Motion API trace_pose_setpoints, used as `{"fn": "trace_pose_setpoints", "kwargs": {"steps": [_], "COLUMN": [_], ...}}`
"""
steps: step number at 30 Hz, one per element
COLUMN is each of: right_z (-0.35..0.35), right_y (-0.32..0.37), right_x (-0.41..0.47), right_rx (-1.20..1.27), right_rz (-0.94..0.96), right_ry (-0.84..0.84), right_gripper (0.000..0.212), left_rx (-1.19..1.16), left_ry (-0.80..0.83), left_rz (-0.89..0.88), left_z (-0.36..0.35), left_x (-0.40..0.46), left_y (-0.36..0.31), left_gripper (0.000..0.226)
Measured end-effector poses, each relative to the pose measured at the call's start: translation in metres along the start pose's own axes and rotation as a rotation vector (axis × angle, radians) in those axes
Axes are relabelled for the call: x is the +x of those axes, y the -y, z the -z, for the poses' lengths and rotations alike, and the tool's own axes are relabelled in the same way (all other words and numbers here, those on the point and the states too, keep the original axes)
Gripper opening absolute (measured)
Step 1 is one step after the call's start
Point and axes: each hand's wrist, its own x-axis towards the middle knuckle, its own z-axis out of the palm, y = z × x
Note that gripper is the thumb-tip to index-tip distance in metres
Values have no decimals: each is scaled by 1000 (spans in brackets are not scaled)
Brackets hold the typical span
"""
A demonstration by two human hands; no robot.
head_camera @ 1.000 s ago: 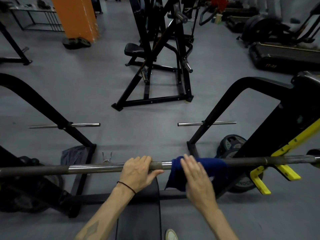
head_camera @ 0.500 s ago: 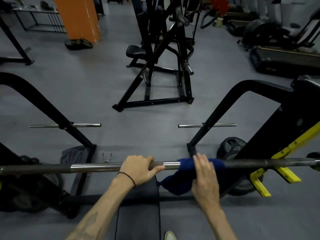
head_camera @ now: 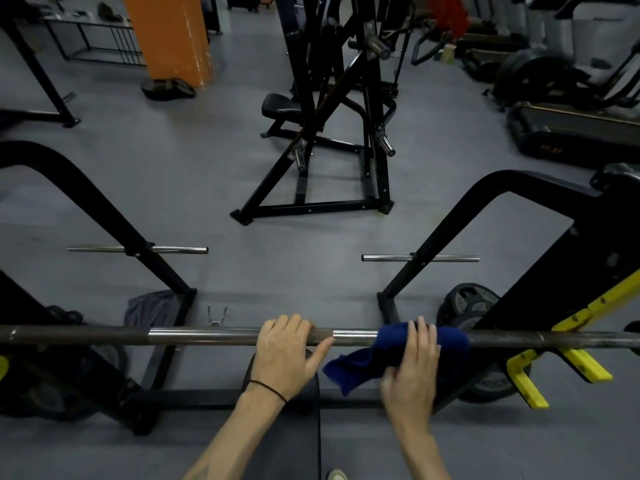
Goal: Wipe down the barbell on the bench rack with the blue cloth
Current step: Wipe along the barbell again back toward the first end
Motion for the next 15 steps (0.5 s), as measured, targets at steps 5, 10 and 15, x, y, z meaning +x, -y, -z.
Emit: {"fn": "trace_pose_setpoints", "kwargs": {"steps": [5,10,15], "right_z": [-15,13,-16], "right_y": [36,-39,29], "right_x": [-18,14,-6], "right_rx": [33,-98,37], "right_rz": [379,396,-14], "right_ry": [172,84,-8], "right_gripper": [115,92,105], "left_rx": [-4,-16,-16], "left_ry": [-31,-17,-29], "left_rz": [-36,-106,-99], "left_z": [-3,-3,-3], "left_x": [-2,-1,0], "left_y": [2,8,6], "left_gripper": [45,48,50]}}
